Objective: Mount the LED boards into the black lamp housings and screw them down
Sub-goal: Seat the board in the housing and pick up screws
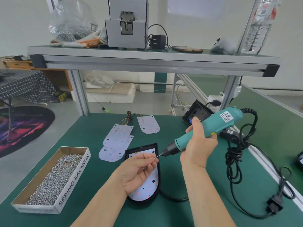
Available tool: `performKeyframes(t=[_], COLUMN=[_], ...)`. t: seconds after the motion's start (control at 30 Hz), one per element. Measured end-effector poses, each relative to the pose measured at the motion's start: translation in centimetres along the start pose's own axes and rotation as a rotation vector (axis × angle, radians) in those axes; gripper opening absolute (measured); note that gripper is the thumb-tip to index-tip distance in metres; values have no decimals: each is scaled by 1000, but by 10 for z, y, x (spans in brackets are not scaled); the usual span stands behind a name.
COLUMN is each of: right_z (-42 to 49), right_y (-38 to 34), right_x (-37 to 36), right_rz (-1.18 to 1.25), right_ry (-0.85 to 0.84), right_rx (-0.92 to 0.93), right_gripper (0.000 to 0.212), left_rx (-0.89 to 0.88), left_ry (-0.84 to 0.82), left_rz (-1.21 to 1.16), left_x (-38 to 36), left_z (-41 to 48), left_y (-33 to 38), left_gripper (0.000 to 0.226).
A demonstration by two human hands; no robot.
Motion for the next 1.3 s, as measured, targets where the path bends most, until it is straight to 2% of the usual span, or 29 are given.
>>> performKeyframes(t=[0.3, 0.63, 0.8, 1.1, 1.3], right_z=[-8, -2, -5, -1, -4], right_y=[3, 16, 21, 16, 18], right_x=[1, 28, 44, 53, 45], right_rz=[-50, -98, -100, -85, -86], right_ry=[-9, 229, 256, 290, 262], right_rx=[67, -86, -102, -88, -101], right_gripper=[17, 19, 24, 21, 21], left_rx=[-199, -335, -289, -173, -172], left_ry=[94, 94, 114, 37, 77], left_rz=[169, 253, 274, 290, 255], left_x=[3, -1, 3, 7, 4], left_z=[4, 3, 7, 10, 6], left_y=[-6, -16, -29, -20, -18], left_gripper=[23, 19, 14, 18, 12])
Point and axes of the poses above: each hand's wrist, its own z-axis towards the middle knuckle, its own x-axis out of the back of the hand, y = z × x, the point moved 3 cm from there along z, towards the middle knuckle, and after that the axes turned 7 degrees about x, right-handed, at the moved point
